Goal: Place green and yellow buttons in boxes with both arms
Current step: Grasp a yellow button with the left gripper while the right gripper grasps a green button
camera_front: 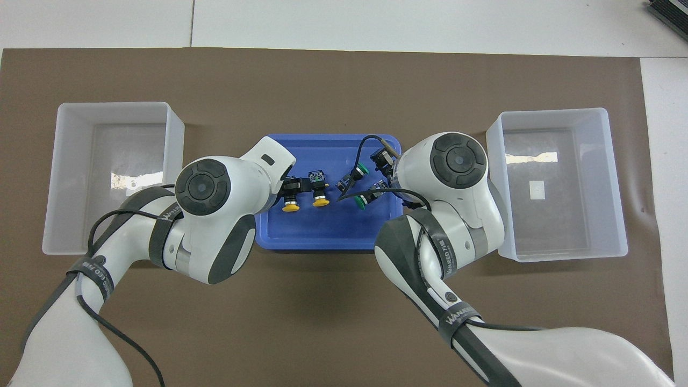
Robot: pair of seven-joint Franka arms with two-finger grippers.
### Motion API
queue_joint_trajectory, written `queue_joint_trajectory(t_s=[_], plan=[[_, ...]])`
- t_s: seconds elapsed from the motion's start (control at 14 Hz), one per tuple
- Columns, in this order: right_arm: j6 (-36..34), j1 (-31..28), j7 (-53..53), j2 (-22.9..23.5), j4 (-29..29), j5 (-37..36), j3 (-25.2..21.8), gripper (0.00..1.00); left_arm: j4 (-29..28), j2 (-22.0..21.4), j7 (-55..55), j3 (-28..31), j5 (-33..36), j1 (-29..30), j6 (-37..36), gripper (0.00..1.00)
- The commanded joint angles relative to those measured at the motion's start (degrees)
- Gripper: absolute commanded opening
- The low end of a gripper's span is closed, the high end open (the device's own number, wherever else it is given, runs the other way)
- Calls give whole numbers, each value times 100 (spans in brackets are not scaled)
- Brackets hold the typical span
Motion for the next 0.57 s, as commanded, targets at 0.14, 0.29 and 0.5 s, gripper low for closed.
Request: queue_joint_trajectory(t_s=[0.14,0.29,0.5], plan=[[474,147,99,51,-358,177,-1,98,-76,290,-46,83,-94,-262,387,100],[729,271,125,236,-358,177,-1,92,-154,290,24,83,-94,-270,414,100],[764,263,108,228,-489,177,-1,92,-304,290,59,83,-94,-270,571,94]])
